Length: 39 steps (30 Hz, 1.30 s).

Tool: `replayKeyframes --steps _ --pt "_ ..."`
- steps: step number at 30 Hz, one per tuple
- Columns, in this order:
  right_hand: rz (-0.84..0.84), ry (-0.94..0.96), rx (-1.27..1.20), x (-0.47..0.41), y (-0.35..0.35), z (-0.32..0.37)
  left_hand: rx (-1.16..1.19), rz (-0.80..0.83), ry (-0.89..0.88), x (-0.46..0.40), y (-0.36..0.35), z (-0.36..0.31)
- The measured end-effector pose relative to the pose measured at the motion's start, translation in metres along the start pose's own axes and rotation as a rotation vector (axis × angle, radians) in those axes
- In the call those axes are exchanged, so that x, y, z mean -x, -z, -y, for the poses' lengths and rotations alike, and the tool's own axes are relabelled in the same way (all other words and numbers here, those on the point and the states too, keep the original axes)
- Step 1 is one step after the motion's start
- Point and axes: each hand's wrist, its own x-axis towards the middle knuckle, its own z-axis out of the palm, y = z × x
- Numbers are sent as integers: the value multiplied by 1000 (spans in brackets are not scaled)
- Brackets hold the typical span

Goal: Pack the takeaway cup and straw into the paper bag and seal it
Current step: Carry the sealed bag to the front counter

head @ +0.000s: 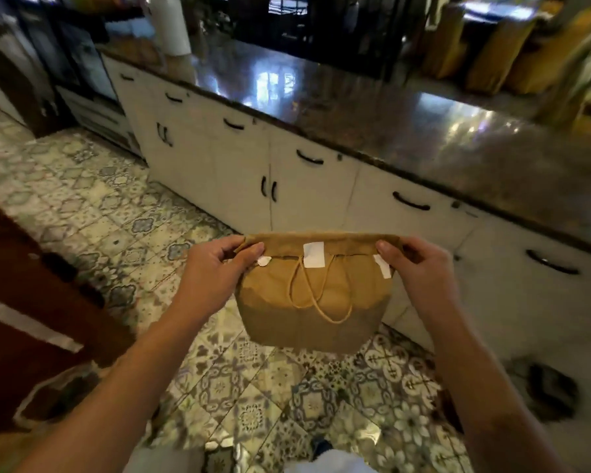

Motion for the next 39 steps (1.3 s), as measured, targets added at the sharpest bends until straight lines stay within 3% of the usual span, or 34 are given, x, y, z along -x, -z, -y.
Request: replayKeyframes --steps 13,28,39 --pt "-293 24 89 -100 169 -42 89 147 -104 -137 -207 -65" --pt "-589 -7 235 -241 267 -84 186 379 -273 -326 -394 -107" --pt "-684 -21 200 -372 338 -102 180 537 -401 -459 -500 -156"
